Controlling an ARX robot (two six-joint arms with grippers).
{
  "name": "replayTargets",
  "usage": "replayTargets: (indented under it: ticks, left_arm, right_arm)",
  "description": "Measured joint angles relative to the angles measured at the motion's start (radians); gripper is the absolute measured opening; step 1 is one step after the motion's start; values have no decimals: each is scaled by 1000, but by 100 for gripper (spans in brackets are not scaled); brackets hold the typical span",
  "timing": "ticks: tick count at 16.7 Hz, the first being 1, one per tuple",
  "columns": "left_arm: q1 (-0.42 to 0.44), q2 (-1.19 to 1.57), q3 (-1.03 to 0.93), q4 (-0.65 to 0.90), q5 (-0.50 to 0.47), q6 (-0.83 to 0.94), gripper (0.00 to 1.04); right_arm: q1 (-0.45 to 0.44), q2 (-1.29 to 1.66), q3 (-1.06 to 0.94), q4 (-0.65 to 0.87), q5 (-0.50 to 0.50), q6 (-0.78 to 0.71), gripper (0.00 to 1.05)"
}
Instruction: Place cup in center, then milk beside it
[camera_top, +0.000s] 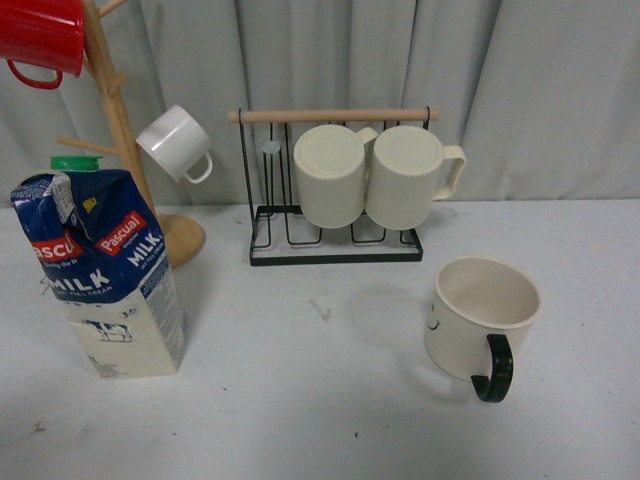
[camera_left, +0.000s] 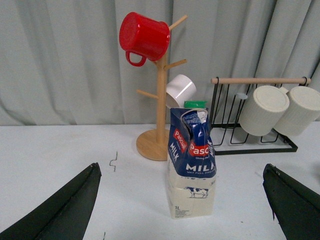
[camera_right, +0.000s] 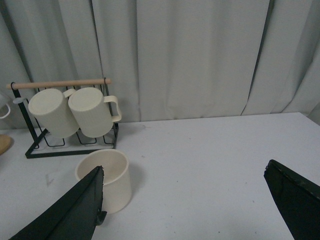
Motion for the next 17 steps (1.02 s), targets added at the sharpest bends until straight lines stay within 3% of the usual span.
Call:
replayTargets:
  ticks: [17]
  left_arm:
    - [0, 0, 0, 0, 0, 0, 98]
  right_arm:
    - [-5, 5, 4, -23, -19, 0, 98]
